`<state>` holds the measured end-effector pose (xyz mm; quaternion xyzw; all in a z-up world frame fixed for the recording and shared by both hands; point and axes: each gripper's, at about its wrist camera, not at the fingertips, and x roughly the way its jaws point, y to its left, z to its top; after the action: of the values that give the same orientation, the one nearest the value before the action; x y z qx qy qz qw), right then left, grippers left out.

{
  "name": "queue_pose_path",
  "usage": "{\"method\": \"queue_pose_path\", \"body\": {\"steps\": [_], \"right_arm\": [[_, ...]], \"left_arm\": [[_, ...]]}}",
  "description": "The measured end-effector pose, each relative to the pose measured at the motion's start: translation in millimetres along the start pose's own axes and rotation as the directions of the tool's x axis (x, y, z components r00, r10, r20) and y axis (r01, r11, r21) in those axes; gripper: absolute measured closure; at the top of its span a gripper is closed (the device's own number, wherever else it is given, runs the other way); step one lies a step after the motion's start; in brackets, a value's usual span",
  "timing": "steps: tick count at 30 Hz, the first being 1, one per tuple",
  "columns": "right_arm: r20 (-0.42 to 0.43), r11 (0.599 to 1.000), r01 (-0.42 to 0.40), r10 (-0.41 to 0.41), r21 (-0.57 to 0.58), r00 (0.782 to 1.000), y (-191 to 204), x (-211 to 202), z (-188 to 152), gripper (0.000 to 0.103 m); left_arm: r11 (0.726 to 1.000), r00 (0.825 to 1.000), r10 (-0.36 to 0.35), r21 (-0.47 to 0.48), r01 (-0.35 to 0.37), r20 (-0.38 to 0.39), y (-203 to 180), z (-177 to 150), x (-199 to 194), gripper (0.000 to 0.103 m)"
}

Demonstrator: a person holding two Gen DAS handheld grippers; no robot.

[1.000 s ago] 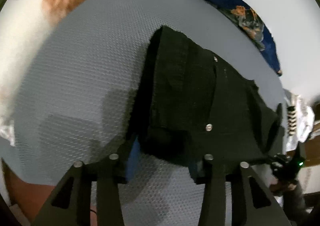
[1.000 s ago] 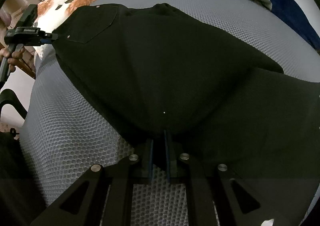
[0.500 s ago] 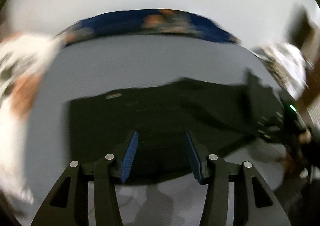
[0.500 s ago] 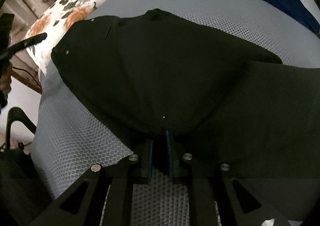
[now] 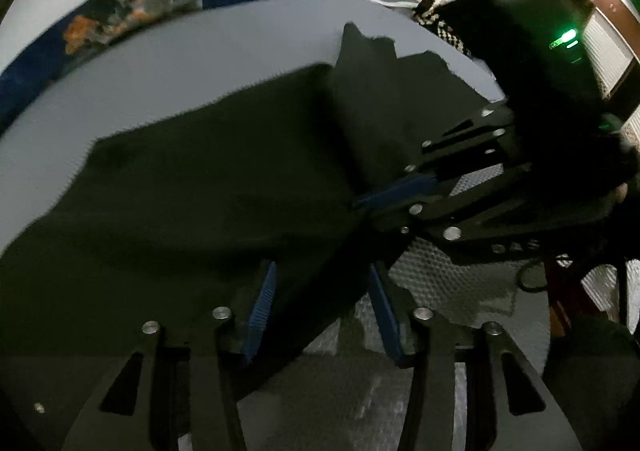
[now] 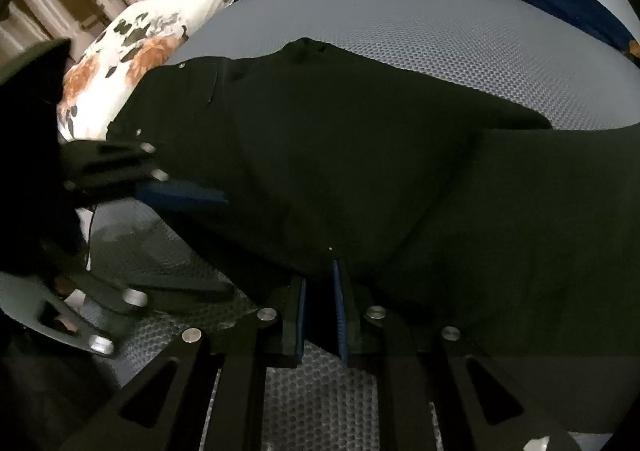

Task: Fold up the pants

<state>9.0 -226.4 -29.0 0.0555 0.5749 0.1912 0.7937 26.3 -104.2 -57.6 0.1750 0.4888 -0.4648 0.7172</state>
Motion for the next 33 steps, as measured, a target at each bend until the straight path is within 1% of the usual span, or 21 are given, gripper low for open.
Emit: {"method": "queue_pose_path", "body": {"steps": [2, 3, 5, 6, 7, 9, 12, 15, 16, 17, 18, 20, 21, 23, 25, 29, 31, 33], "right_arm": [[-0.005, 1.0, -0.006, 0.006, -0.003, 1.0, -1, 1, 0, 0.09], [-0.008, 1.0, -0.007, 0.007, -0.006, 1.0, -1, 2, -1, 0.089], [-0.019, 1.0, 0.0, 0.0, -0.008, 1.0, -1, 3, 0, 0.089], [-0.022, 1.0, 0.006, -0.006, -0.002, 1.0, -2, 4, 1, 0.082], [-0.019, 1.0, 0.003, -0.002, 0.009, 1.0, -4, 1, 1, 0.078], [0.003, 1.0, -0.016, 0.016, 0.026, 1.0, -8, -8, -1, 0.076], [0.079, 0.996, -0.032, 0.025, 0.079, 0.997, -29, -31, -6, 0.066], [0.158, 0.975, -0.037, 0.002, 0.217, 0.987, -77, -54, -15, 0.065], [0.182, 0.963, -0.037, -0.013, 0.267, 0.983, -94, -59, -18, 0.065], [0.219, 0.938, -0.027, -0.053, 0.346, 0.974, -122, -67, -22, 0.065], [0.242, 0.914, -0.022, -0.084, 0.406, 0.967, -143, -72, -26, 0.064], [0.278, 0.854, -0.021, -0.146, 0.521, 0.949, -187, -83, -34, 0.064], [0.292, 0.828, -0.031, -0.163, 0.56, 0.942, -204, -86, -37, 0.064], [0.326, 0.756, -0.072, -0.192, 0.65, 0.926, -242, -91, -43, 0.064], [0.354, 0.706, -0.112, -0.206, 0.699, 0.912, -267, -93, -45, 0.064], [0.364, 0.65, -0.126, -0.245, 0.749, 0.899, -298, -89, -44, 0.064], [0.38, 0.637, -0.152, -0.237, 0.756, 0.894, -306, -83, -44, 0.068], [0.384, 0.634, -0.153, -0.245, 0.758, 0.891, -312, -82, -38, 0.072]], "left_arm": [[1.0, 1.0, 0.015, -0.001, -0.015, -0.014, 2, 1, 8, 0.072], [1.0, 0.999, 0.028, 0.005, -0.028, -0.019, 2, 1, 12, 0.074], [0.998, 0.998, 0.054, 0.015, -0.054, -0.018, 3, 2, 17, 0.086], [0.998, 0.998, 0.056, 0.014, -0.056, -0.021, 4, 1, 19, 0.089], [0.998, 0.998, 0.056, 0.008, -0.056, -0.024, 4, 1, 21, 0.092], [0.999, 0.999, 0.045, -0.017, -0.045, -0.014, 5, -2, 20, 0.093], [0.998, 1.0, 0.029, -0.055, -0.029, -0.007, 9, -5, 19, 0.094], [0.994, 1.0, 0.007, -0.108, -0.006, 0.009, 14, -8, 20, 0.094], [0.992, 1.0, -0.001, -0.126, 0.003, 0.016, 17, -8, 20, 0.094], [0.99, 1.0, -0.008, -0.14, 0.011, 0.02, 18, -9, 20, 0.094], [0.988, 1.0, -0.012, -0.151, 0.015, 0.022, 18, -8, 20, 0.094], [0.983, 0.999, -0.021, -0.18, 0.026, 0.027, 22, -10, 19, 0.094], [0.983, 0.999, -0.022, -0.184, 0.026, 0.027, 21, -10, 20, 0.094], [0.982, 1.0, -0.02, -0.188, 0.024, 0.025, 22, -11, 19, 0.094], [0.98, 1.0, -0.019, -0.196, 0.023, 0.021, 22, -10, 19, 0.094], [0.977, 1.0, -0.018, -0.213, 0.021, 0.017, 23, -10, 19, 0.094], [0.975, 1.0, -0.022, -0.223, 0.025, 0.016, 24, -11, 19, 0.094], [0.973, 1.0, -0.026, -0.231, 0.028, 0.014, 25, -10, 19, 0.094]]}}
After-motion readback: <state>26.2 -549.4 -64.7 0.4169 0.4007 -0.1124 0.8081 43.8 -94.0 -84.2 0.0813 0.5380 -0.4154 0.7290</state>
